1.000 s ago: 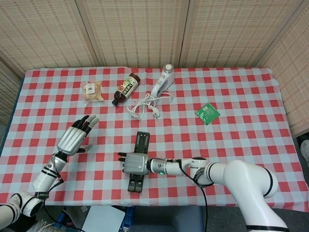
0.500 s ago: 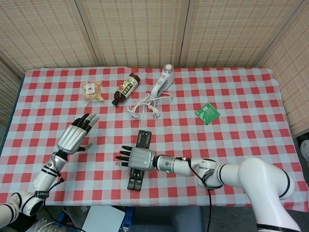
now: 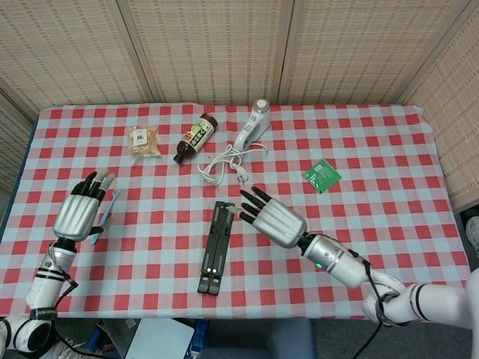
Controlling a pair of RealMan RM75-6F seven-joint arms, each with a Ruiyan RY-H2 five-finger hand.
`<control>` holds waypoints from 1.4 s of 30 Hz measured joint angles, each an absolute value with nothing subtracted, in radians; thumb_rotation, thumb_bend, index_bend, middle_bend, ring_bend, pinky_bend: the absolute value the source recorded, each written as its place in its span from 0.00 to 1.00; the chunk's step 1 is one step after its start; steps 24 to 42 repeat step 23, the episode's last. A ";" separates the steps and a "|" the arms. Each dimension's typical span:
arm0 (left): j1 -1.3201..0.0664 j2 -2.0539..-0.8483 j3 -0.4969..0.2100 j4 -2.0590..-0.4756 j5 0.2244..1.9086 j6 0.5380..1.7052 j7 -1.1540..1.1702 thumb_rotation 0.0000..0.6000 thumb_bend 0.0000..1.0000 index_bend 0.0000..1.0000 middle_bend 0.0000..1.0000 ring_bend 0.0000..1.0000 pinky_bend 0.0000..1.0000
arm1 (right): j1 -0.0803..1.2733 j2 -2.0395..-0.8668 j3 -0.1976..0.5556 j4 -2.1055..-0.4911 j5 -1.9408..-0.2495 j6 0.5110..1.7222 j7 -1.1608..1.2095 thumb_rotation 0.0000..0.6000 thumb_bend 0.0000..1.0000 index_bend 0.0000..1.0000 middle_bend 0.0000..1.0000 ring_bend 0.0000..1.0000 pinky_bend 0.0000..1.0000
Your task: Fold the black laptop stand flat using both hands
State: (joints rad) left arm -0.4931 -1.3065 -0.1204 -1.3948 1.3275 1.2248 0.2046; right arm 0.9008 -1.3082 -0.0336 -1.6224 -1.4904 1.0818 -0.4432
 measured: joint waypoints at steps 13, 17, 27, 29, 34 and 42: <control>-0.334 -1.225 -0.078 -1.498 1.366 1.424 0.221 1.00 0.22 0.00 0.00 0.00 0.19 | 0.504 -1.105 -0.118 -1.771 -1.454 1.465 -0.435 1.00 0.15 0.17 0.25 0.10 0.18; -0.284 -1.203 -0.050 -1.536 1.394 1.475 0.244 1.00 0.22 0.00 0.00 0.00 0.19 | 0.391 -1.064 -0.158 -1.779 -1.463 1.540 -0.397 1.00 0.15 0.17 0.22 0.08 0.15; -0.214 -1.186 -0.019 -1.578 1.421 1.546 0.259 1.00 0.22 0.00 0.00 0.00 0.19 | 0.263 -1.045 -0.187 -1.757 -1.482 1.612 -0.325 1.00 0.15 0.17 0.21 0.05 0.12; -0.214 -1.186 -0.019 -1.578 1.421 1.546 0.259 1.00 0.22 0.00 0.00 0.00 0.19 | 0.263 -1.045 -0.187 -1.757 -1.482 1.612 -0.325 1.00 0.15 0.17 0.21 0.05 0.12; -0.214 -1.186 -0.019 -1.578 1.421 1.546 0.259 1.00 0.22 0.00 0.00 0.00 0.19 | 0.263 -1.045 -0.187 -1.757 -1.482 1.612 -0.325 1.00 0.15 0.17 0.21 0.05 0.12; -0.214 -1.186 -0.019 -1.578 1.421 1.546 0.259 1.00 0.22 0.00 0.00 0.00 0.19 | 0.263 -1.045 -0.187 -1.757 -1.482 1.612 -0.325 1.00 0.15 0.17 0.21 0.05 0.12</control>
